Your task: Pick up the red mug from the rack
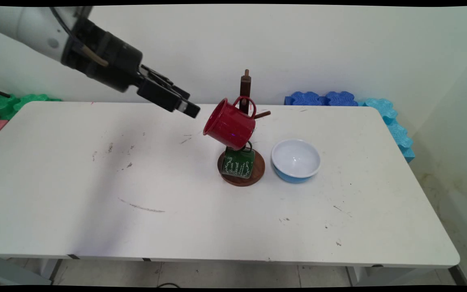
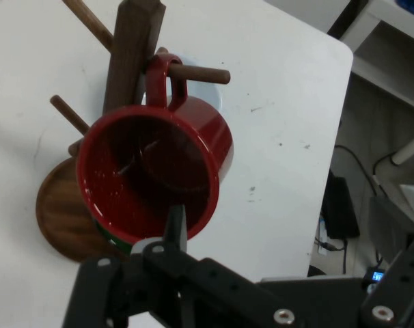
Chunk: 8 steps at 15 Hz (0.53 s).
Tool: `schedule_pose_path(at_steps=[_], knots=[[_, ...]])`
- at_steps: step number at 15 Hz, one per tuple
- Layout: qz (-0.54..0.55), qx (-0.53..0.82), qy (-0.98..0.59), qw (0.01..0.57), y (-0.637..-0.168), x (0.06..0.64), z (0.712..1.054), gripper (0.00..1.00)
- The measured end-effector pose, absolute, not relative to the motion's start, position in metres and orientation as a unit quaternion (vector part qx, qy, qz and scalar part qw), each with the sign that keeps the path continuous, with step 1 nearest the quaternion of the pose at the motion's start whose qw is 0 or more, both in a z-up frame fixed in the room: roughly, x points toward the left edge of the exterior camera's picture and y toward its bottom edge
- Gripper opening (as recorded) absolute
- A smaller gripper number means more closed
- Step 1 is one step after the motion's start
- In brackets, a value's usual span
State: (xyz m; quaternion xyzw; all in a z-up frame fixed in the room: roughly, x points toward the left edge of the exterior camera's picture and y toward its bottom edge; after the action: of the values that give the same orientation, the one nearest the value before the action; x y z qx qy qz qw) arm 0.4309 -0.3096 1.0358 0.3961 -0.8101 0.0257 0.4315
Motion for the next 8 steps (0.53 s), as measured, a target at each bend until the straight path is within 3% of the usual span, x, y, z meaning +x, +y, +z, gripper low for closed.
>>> schedule_pose_path(at_steps=[8], knots=[[0.019, 0.385, -0.812, 0.438, -0.328, 0.408, 1.003, 1.00]])
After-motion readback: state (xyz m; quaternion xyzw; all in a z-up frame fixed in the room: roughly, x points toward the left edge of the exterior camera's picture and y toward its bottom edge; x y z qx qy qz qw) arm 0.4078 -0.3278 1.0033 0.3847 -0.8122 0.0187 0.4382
